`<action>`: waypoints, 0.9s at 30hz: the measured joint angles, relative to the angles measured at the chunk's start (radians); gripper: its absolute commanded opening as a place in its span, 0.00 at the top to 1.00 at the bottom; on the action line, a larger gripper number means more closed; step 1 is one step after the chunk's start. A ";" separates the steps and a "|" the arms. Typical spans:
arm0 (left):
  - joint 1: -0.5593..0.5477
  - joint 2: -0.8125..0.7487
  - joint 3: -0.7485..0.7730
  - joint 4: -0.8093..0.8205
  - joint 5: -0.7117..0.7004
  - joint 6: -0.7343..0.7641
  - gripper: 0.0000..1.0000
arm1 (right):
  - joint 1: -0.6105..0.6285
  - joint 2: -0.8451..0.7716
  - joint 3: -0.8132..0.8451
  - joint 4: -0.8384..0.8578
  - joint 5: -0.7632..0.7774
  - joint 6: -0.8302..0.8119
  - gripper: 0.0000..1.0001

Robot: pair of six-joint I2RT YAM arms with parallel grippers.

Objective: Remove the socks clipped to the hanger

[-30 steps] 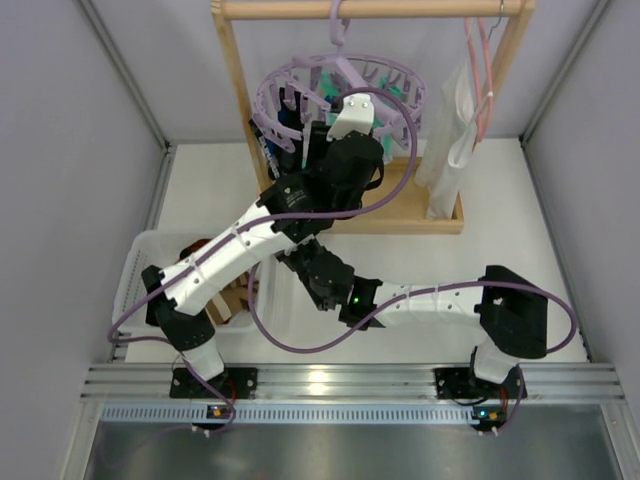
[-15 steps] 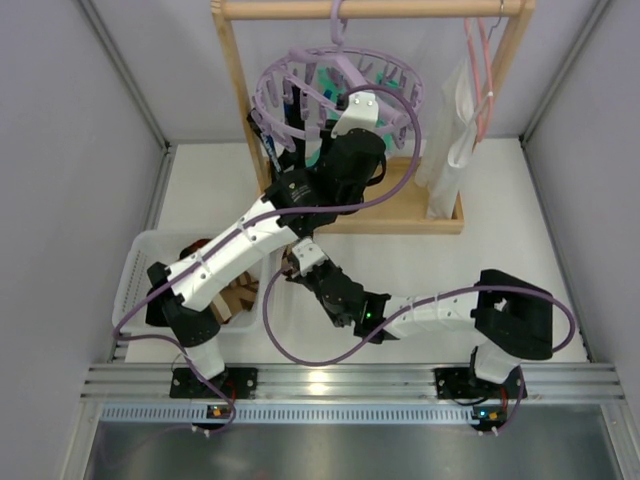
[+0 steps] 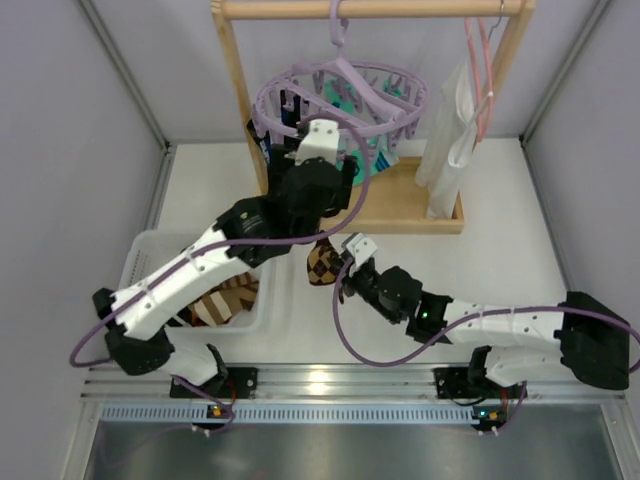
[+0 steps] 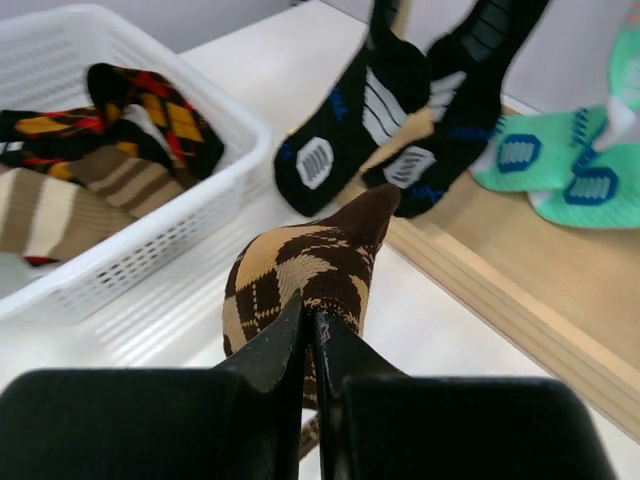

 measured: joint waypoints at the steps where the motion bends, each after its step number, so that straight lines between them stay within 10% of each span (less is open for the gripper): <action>1: -0.004 -0.057 -0.052 -0.001 -0.019 -0.008 0.02 | -0.014 -0.027 0.000 -0.018 -0.046 0.006 1.00; 10: -0.005 -0.552 -0.343 -0.007 -0.277 -0.043 0.01 | -0.111 0.005 0.299 -0.250 -0.522 -0.013 1.00; 20: -0.005 -0.731 -0.359 -0.002 -0.497 0.042 0.02 | -0.093 0.591 0.932 -0.351 -0.828 0.006 1.00; 25: -0.005 -0.761 -0.404 0.001 -0.520 0.052 0.02 | -0.070 0.826 1.051 -0.379 -0.799 0.076 0.38; 27: -0.005 -0.775 -0.434 0.001 -0.509 0.051 0.02 | -0.070 0.837 1.014 -0.398 -0.774 0.105 0.28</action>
